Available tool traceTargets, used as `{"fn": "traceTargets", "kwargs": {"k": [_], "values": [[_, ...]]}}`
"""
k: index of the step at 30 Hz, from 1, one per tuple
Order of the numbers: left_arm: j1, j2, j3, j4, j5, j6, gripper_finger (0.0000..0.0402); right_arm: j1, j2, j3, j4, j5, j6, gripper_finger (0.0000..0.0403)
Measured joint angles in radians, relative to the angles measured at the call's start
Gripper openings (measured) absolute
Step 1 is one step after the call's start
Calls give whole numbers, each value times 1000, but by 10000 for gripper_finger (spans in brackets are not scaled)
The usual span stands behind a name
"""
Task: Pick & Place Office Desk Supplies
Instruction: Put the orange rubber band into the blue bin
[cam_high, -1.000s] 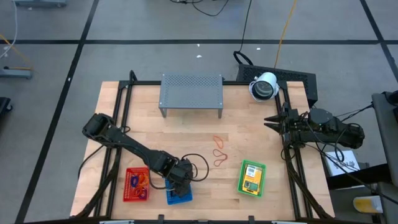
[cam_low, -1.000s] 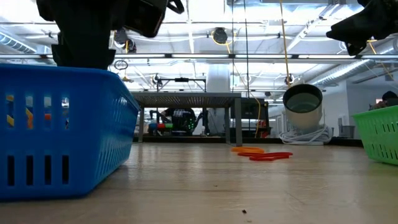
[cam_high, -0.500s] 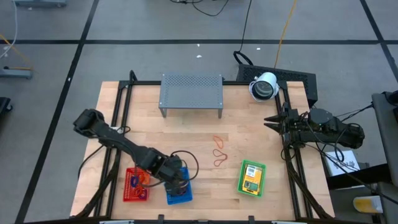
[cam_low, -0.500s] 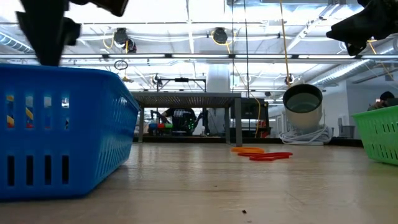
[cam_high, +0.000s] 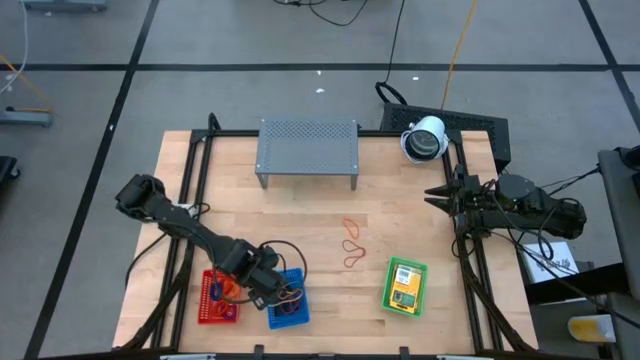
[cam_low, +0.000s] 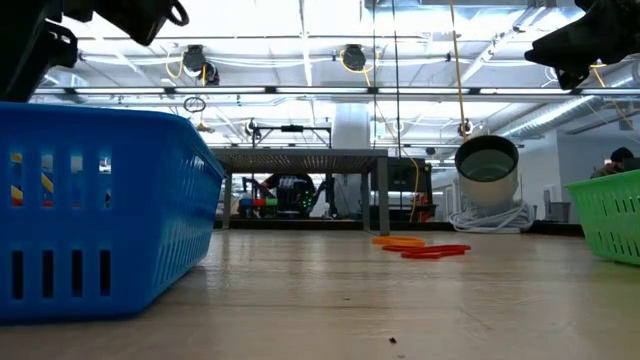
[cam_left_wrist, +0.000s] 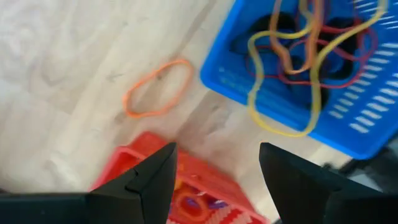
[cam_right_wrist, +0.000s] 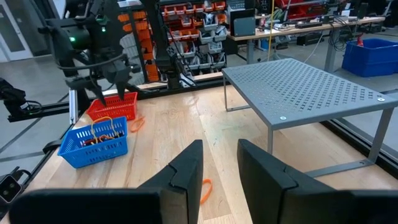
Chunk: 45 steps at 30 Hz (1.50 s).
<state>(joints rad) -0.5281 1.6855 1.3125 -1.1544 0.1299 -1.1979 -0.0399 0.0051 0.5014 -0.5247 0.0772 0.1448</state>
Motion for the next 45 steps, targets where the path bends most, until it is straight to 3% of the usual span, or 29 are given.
{"fn": "traceTargets", "kwargs": {"k": [6,13,20,28,45], "values": [[25,0,-37,6,1,173,239,0,0,0,0,0,0,89],[45,-36,-150,133,1,390,239,0,0,0,0,0,0,89],[74,-123,-259,199,-16,399,239,0,0,0,0,0,0,89],[107,-163,-409,385,61,437,239,0,0,0,0,0,0,89],[144,-135,-452,433,54,490,239,0,0,0,1,0,0,89]]}}
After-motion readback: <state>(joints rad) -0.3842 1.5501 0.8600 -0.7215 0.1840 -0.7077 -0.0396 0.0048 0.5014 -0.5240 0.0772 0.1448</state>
